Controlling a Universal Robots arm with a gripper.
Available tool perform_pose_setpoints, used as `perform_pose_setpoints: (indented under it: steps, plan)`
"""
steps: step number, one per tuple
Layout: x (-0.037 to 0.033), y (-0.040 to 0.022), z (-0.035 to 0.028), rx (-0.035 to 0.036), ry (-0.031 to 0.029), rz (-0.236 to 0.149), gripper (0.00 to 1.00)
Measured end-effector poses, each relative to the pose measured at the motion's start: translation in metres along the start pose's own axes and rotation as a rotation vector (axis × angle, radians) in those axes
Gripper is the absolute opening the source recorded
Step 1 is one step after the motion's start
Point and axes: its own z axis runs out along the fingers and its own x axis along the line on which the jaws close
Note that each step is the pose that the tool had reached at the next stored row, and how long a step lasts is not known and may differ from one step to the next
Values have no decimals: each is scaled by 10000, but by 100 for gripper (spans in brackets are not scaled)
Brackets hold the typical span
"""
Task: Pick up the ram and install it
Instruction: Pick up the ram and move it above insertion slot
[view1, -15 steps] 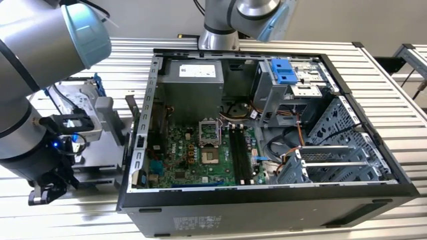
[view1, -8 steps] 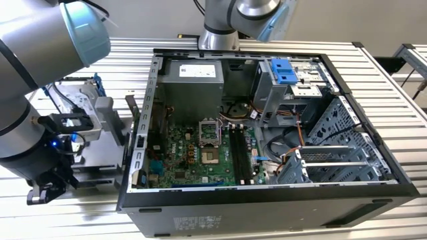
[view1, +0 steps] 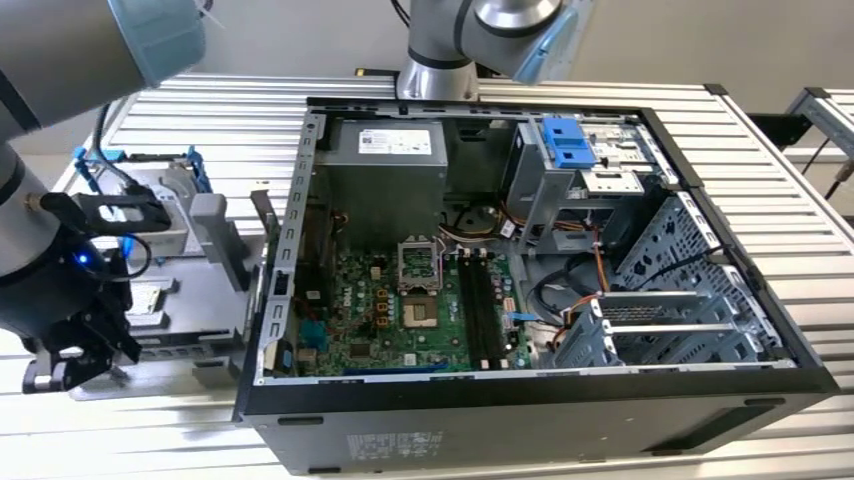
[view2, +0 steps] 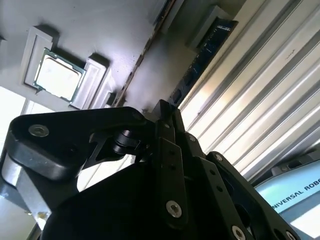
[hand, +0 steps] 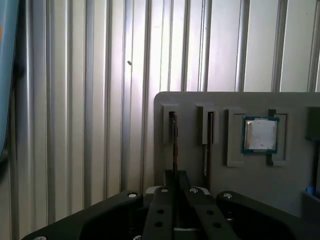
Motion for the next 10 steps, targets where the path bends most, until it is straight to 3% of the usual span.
perform_pose_setpoints:
  steps: [10]
  plan:
    - [-8, 4, -453, 1, 0, -1, 0]
